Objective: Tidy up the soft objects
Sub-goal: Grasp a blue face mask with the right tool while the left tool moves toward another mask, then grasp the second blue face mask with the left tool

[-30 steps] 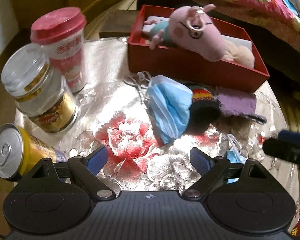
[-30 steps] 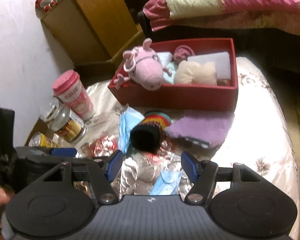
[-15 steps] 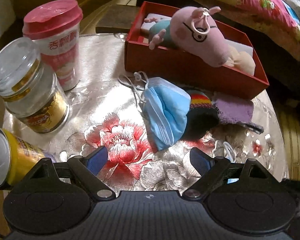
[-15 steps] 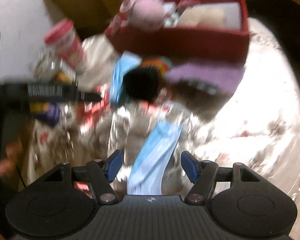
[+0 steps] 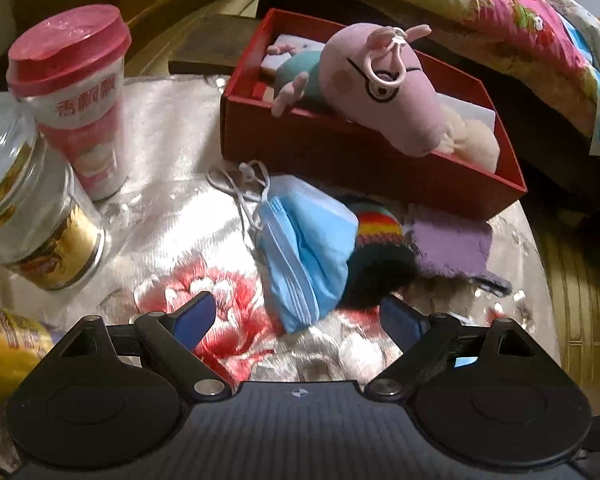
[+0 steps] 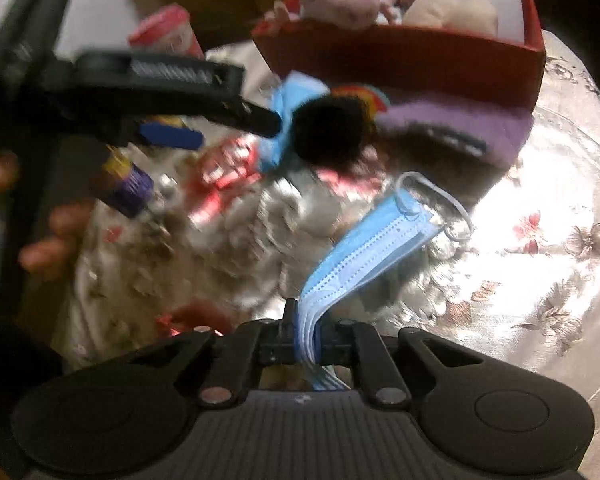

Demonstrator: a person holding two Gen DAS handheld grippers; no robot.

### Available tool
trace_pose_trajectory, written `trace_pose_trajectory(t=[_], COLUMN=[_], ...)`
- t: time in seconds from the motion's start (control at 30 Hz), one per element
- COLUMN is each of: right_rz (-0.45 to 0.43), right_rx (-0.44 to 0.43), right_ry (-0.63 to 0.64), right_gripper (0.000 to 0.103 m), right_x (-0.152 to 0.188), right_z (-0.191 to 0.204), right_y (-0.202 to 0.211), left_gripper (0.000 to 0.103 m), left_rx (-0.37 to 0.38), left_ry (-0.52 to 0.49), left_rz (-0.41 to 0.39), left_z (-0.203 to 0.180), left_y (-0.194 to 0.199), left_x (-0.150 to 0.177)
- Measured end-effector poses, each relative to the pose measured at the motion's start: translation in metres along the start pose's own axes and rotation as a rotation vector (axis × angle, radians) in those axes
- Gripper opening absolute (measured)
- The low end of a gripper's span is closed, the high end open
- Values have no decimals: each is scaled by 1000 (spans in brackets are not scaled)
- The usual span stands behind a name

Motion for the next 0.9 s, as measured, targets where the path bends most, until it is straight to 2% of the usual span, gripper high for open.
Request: trace_pose_trajectory(t=[0.13, 0.23, 0.33, 0.37, 0.43, 0.57, 0.63, 0.73, 0.9], right_rz=[-47, -61, -59, -57, -55, -60, -66, -74, -92], right_rx=[-29, -31, -46, -48, -49, -58, -60, -63, -72], right_ry=[-59, -82, -106, -108, -112, -119, -121, -122, -118], right_gripper=[0, 0, 0, 0, 0, 0, 0, 0, 0], right_x=[-6, -8, -9, -8, -8, -8, -8, -9, -14], right_z=[-10, -14, -17, -17, -19, -20, -20, -19, -17], right_y=[12, 16, 16, 16, 16, 17, 19, 20, 22], left_gripper=[85, 77, 54, 49, 45, 26, 21, 15, 14], left_rx=[-40, -65, -76, -69, -72, -80, -64, -76, -35], left_ry=[-74, -133, -138, -130, -121, -115, -94, -114, -99], left_rz=[-8, -26, -5, 8, 8, -18, -7, -15, -9], left_z=[-4, -8, -8, -7, -6, -4, -1, -1, 3], left_y=[-12, -22, -33, -37, -40, -40, -38, -32, -10], left_x=[7, 13, 13, 12, 12, 9, 7, 9, 15])
Point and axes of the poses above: each gripper's, at about its wrist camera, not at the fingertips, and y roughly against the way its jaws point, z to its left, x to its underside, the point moved 1 cm from there along -y, roughly the way its jaws point, and after that the axes turned 13 degrees about y, right-handed, at the moved point
